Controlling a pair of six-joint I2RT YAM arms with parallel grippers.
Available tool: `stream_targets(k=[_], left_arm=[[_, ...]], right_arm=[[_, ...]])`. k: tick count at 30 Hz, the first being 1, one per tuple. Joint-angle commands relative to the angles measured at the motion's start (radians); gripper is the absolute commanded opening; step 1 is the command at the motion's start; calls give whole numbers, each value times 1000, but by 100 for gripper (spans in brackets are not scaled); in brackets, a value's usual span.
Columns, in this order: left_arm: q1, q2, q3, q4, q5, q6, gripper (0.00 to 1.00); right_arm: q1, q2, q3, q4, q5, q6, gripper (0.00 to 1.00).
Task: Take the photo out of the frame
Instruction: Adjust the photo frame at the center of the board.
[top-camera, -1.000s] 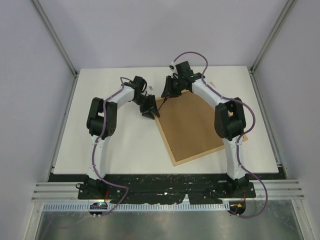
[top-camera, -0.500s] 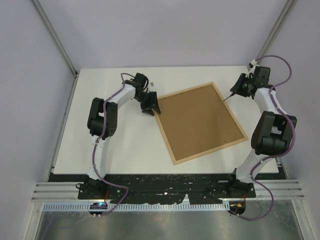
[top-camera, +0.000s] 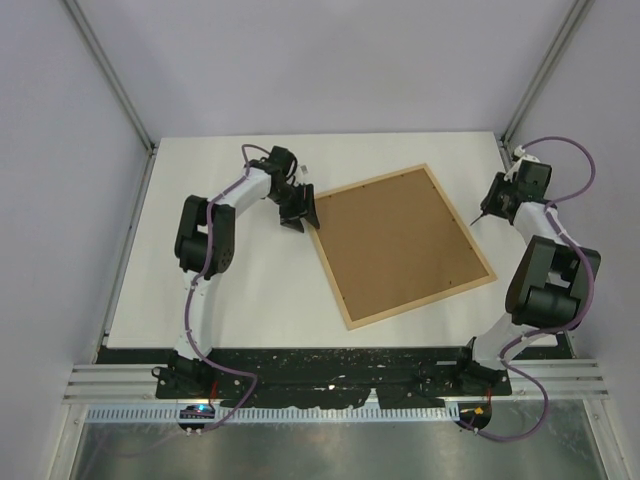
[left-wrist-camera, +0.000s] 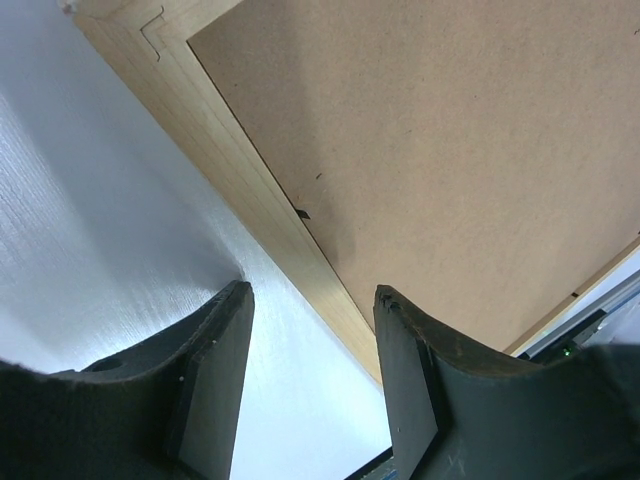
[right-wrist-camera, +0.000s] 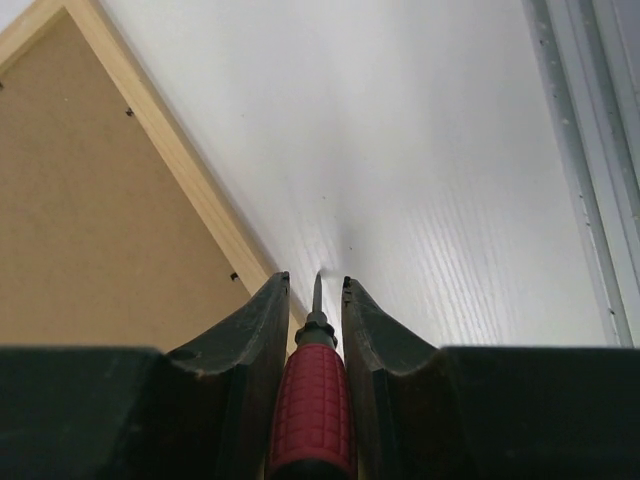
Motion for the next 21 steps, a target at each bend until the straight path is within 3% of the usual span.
stream_targets(k=[1,9,15,21], left_arm=[[-4,-21,45,-12,-10,20,56],[4,3,106,-26,-42,28,61],[5,54,186,-70,-81,30,62],[7,51,171,-112,-154,37,62]], right_arm=[[-28,-84,-39,42,14,-57,8],[-22,-156,-85,-180,-235,-170,8],[-2,-294,-179,-224,-244,-216,8],[-2,-389,-219,-245,-241,-232,8]])
